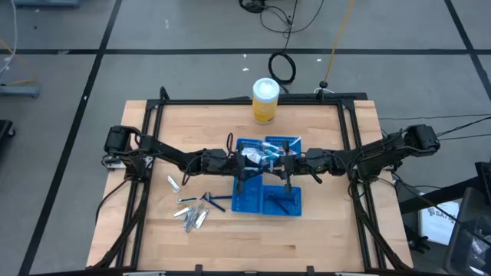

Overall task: Pick & Place Travel size toiletries
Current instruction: Put the blue razor into the bottom right blue bin

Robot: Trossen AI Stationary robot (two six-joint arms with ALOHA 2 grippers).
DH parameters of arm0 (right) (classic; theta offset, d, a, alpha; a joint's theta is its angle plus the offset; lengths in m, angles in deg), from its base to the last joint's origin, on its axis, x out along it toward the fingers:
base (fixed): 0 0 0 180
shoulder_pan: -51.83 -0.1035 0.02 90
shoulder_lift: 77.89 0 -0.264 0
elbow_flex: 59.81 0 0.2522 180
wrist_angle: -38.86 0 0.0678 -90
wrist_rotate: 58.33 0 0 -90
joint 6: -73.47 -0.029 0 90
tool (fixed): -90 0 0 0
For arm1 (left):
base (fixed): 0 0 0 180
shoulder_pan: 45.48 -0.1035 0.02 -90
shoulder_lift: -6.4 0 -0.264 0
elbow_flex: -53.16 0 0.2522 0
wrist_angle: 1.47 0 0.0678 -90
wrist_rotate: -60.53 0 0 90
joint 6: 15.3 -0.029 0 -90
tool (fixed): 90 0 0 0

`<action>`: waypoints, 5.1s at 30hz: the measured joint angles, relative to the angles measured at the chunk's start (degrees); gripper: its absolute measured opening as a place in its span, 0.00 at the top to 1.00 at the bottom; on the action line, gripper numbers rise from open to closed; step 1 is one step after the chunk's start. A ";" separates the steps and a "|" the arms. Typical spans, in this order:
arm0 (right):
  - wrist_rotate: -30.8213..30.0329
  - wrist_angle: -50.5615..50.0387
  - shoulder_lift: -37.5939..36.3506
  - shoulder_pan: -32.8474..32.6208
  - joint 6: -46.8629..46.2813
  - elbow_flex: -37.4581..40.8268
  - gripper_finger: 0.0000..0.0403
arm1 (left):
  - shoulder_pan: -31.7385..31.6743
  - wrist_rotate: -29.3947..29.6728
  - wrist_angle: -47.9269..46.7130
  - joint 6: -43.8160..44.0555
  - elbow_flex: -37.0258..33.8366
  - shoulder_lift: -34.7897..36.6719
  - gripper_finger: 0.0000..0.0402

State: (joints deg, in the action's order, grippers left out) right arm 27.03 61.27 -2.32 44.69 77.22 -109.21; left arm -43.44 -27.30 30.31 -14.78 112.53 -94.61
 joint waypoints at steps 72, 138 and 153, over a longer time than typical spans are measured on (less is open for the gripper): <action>13.97 -38.52 -8.79 -12.24 -21.98 0.00 0.56 | 1.05 -1.57 -5.11 1.48 -0.02 -0.04 0.39; 9.20 -37.76 -9.20 -11.67 -19.55 0.02 0.61 | 13.99 -0.14 -66.84 18.40 4.09 0.24 0.80; 9.18 -38.08 -9.20 -11.67 -19.57 0.02 0.61 | 13.86 4.96 -85.57 25.67 3.39 7.84 0.98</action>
State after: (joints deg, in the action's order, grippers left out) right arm 36.21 23.19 -11.52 33.02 57.65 -109.19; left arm -29.58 -22.34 -55.26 10.88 115.91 -86.77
